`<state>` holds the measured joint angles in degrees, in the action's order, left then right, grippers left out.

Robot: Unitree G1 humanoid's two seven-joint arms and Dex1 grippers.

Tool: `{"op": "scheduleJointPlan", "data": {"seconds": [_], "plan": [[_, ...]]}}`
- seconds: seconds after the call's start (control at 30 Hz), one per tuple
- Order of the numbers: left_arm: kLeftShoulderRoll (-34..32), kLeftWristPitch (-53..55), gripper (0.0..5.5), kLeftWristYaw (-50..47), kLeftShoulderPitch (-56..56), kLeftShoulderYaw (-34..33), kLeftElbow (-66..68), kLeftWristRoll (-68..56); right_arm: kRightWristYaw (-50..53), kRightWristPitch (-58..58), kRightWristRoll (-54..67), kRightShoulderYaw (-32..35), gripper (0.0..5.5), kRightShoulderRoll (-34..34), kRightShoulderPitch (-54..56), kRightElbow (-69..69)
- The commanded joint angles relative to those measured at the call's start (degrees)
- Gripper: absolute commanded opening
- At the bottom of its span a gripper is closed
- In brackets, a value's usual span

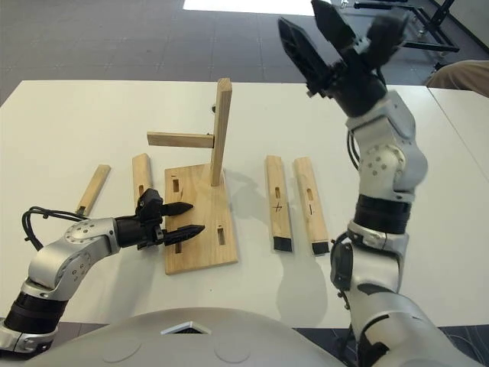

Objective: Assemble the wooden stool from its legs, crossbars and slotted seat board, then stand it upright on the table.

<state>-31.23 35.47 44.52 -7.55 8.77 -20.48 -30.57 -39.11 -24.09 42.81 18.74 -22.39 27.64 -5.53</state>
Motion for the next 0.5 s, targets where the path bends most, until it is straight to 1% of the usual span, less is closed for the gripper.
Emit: {"op": "scheduleJointPlan", "data": {"seconds": [0.03, 0.07, 0.13, 0.17, 0.23, 0.3, 0.33, 0.4, 0.5], "plan": [[3.2, -2.5, 4.06, -6.0, -5.0, -2.8, -3.9, 1.4, 10.8, -7.1, -1.8, 1.1, 4.40, -0.7, -10.0, -8.2], [4.7, -4.1, 4.06, -8.4, -5.8, -4.4, -4.6, 1.7, 15.8, -7.8, -5.6, 0.7, 4.40, -0.4, -13.8, -11.4], [8.5, -6.6, 4.06, -14.0, -8.3, -8.0, -7.2, 2.0, 25.1, -12.2, -8.5, -0.3, 4.40, 1.6, -19.0, -18.7], [10.2, -7.5, 4.06, -16.6, -10.0, -9.3, -8.9, 2.2, 27.1, -14.2, -9.3, -1.7, 4.40, 1.7, -20.6, -21.3], [13.0, -9.0, 4.06, -21.2, -11.8, -10.9, -11.3, 3.2, 30.5, -17.9, -13.1, -5.1, 4.40, 1.0, -29.0, -27.3], [14.7, -9.6, 4.06, -24.5, -13.0, -11.3, -13.6, 4.2, 32.2, -23.0, -15.2, -6.6, 4.40, -0.7, -38.4, -31.8], [15.3, -9.8, 4.06, -25.5, -13.6, -11.2, -14.6, 4.5, 32.2, -25.2, -15.2, -6.0, 4.40, -1.3, -42.1, -33.3], [16.1, -9.9, 4.06, -27.0, -14.2, -11.2, -15.7, 5.0, 32.1, -27.6, -15.6, -4.6, 4.40, -1.9, -47.1, -35.1], [16.9, -9.6, 4.06, -28.6, -14.1, -10.8, -16.5, 5.5, 31.6, -29.4, -16.1, -3.6, 4.40, -2.1, -51.4, -35.7]]}}
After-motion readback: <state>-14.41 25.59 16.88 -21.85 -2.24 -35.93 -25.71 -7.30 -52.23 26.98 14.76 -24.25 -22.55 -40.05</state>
